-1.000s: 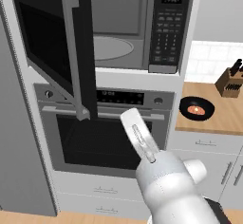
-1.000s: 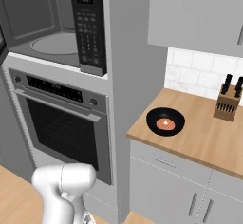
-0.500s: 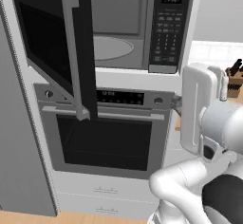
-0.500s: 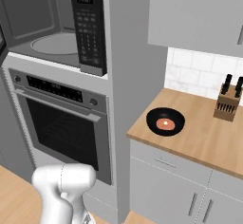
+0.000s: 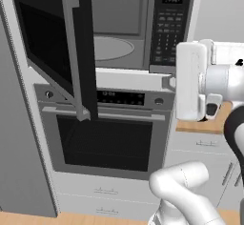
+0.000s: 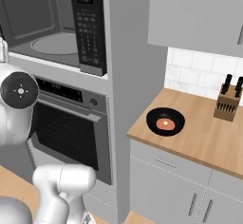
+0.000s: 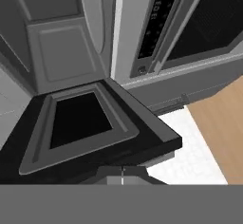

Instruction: Open the microwave, place the bowl with waffle inside the microwave, then close the microwave door and turn it on.

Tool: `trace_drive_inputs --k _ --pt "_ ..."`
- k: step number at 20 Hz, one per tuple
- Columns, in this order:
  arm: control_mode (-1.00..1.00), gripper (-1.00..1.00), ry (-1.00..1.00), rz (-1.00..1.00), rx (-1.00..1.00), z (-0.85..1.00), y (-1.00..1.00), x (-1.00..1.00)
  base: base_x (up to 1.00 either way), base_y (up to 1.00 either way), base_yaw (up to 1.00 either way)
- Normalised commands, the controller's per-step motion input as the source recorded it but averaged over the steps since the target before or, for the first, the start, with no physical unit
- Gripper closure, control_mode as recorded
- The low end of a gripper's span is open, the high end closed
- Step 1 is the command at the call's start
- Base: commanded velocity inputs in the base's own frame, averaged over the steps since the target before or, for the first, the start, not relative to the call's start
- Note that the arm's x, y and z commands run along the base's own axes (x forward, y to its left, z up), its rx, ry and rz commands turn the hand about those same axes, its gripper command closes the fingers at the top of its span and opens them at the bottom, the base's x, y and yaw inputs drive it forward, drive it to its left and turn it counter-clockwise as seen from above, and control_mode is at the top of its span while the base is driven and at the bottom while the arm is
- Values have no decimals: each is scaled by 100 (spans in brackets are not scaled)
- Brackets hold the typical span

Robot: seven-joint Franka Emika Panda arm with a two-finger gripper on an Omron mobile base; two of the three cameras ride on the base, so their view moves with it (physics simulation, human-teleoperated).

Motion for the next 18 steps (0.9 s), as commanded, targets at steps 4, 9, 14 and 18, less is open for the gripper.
trace_drive_inputs --k 4,9,14,18 --pt "-100 100 -1 25 10 0 45 47 0 0 0" --pt "-100 100 0 11 1 0 79 49 0 0 0" --pt "-100 100 0 12 1 0 63 46 0 0 0" --pt "-100 100 3 31 3 0 21 55 0 0 0"
